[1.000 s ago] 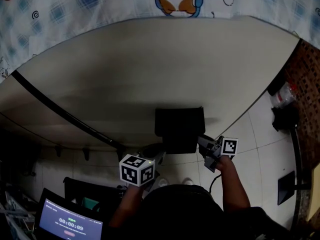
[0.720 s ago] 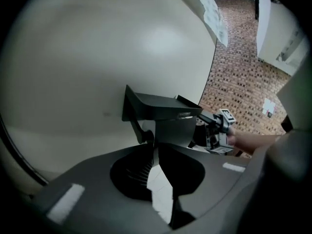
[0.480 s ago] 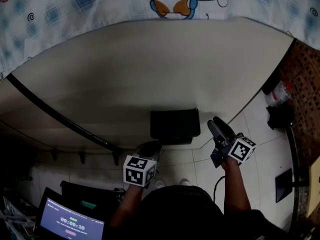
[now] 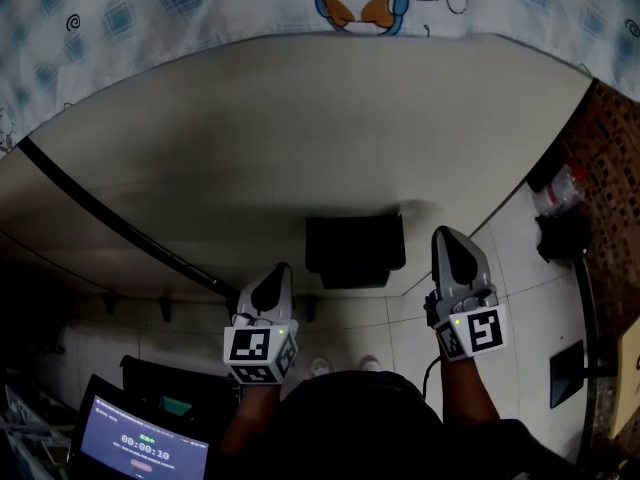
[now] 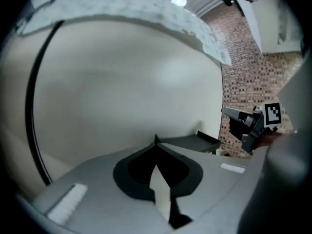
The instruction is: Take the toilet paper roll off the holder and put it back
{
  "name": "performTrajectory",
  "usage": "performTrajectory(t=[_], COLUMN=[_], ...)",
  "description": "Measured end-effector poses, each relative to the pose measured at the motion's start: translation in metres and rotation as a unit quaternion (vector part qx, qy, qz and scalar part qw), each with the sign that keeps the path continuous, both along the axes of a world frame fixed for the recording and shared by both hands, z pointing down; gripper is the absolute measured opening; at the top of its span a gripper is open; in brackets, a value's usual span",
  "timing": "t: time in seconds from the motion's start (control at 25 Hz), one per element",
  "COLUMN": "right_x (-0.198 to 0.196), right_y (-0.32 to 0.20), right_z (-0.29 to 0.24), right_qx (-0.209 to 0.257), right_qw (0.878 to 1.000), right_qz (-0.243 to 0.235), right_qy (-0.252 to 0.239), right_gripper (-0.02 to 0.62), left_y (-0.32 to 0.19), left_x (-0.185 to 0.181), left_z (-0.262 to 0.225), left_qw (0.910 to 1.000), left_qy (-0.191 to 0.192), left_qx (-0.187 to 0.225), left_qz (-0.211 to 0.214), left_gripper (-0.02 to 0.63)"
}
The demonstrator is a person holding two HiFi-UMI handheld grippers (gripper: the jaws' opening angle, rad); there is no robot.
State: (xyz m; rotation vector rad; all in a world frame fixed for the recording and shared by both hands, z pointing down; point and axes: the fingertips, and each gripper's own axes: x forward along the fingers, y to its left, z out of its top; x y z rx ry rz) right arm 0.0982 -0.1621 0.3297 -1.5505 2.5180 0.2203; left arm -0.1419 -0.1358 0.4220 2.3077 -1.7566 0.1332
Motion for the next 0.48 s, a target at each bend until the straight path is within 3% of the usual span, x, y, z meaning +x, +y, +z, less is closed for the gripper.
performTrajectory(t=[0.12, 0.2, 0.48], right_x=[-0.030, -0.045, -0.057], right_y=[0.019, 0.028, 0.034], right_z=[-0.026, -0.025, -0.012], right_qx=[0.058, 0.062, 0.035], right_qw=[0.998, 0.997, 0.999], right_qz=[0.015, 0.020, 0.007], right_qy=[0.030, 0.045, 0.038], right_gripper=[0.002, 0.002, 0.002], left_y=[0.005, 0.011, 0.018], left_x=[-0.003, 0.001, 0.018], left_z=[-0.054, -0.076, -0.076], left_qw=[0.9932, 0.9876, 0.9880], left_qy=[-0.044, -0.058, -0.063], left_qx=[0.103, 0.141, 0.140], left_qz=[-0.030, -0.034, -0.015], left_gripper=[0.018, 0.017, 0.017])
